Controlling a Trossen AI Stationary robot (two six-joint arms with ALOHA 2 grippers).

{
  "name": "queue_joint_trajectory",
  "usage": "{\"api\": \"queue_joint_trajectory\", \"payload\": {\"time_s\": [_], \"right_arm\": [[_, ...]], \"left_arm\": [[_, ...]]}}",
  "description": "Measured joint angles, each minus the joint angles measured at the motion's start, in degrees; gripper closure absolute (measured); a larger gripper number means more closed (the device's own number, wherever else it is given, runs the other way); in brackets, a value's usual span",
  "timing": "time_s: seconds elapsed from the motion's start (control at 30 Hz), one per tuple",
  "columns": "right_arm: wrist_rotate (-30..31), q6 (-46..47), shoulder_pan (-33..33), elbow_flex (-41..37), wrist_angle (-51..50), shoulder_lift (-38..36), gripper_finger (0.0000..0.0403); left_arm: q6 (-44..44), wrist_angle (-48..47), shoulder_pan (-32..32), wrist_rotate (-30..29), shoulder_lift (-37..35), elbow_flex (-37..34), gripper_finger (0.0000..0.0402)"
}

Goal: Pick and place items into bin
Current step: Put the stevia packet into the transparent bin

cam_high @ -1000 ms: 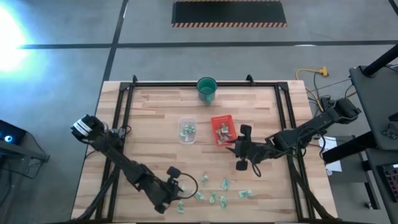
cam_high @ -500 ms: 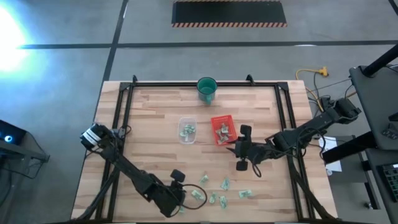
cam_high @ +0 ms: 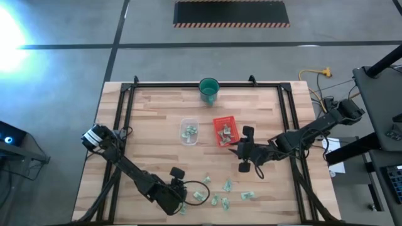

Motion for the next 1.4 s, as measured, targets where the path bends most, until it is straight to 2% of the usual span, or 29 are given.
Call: {"api": "queue_joint_trajectory", "payload": {"time_s": [0.37,1.0,1.13,1.4], "right_arm": [[0.0,0.6,0.0,0.0,0.0,0.0,0.033],[0.0,0.6,0.0,0.0,0.0,0.0,0.033],[0.0,0.6,0.0,0.0,0.0,0.0,0.033],[0.1,0.6,0.0,0.0,0.0,0.0,0.033]], "left_arm": [[-1.2,0.1,0.2,1.1,0.0,-0.9,0.0275],[-2.5,0.5,1.0,2.2,0.0,-3.0,0.0277],[-1.7,0.3,1.1,2.3,0.0,-3.1,0.0305],[1.4,-0.5,1.2,1.7,0.0,-3.3,0.0395]]}}
